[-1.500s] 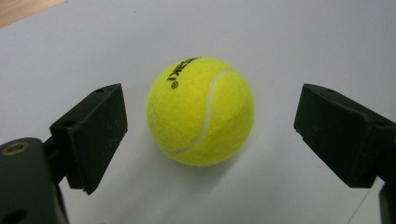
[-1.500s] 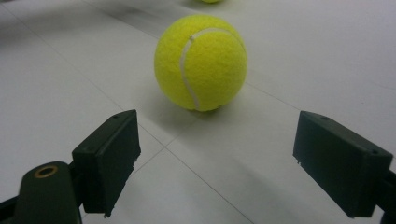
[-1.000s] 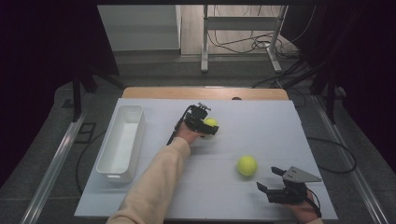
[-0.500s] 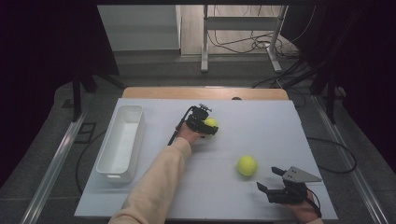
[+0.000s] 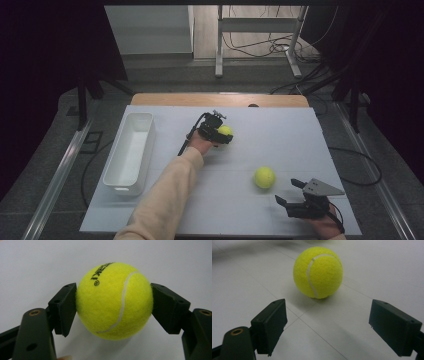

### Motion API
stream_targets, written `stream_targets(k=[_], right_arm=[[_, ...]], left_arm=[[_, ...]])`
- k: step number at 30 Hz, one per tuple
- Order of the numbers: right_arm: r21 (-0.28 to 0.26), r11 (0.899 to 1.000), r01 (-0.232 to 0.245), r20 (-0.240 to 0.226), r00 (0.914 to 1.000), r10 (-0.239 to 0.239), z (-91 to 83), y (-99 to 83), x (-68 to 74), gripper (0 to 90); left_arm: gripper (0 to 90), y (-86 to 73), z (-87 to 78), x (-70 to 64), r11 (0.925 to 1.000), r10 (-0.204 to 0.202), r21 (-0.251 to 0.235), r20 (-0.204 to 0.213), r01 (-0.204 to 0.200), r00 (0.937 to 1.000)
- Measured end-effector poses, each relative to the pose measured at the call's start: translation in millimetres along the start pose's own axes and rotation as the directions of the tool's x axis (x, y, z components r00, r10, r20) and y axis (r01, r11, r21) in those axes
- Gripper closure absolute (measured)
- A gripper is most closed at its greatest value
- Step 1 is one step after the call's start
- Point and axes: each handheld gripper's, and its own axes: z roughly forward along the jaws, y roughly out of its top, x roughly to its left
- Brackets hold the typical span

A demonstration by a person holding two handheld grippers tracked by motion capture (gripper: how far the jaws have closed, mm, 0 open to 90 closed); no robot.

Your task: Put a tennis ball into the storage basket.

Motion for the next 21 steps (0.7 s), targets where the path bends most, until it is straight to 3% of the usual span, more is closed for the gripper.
stream_targets(k=[11,21], right_arm=[[0.001,1.0,0.003,0.003,1.0,-0.003,0.0,0.1,0.5,15.5],[0.002,1.0,0.005,0.003,1.0,-0.005,0.3,0.2,0.8,15.5]], left_arm=[[26.5,-0.1,-13.1,-7.6,0.9991,0.037,-0.022,0.011,-0.037,0.9993],[26.5,-3.2,-20.7,-8.3,0.9985,0.035,-0.043,0.016,-0.035,0.9992]])
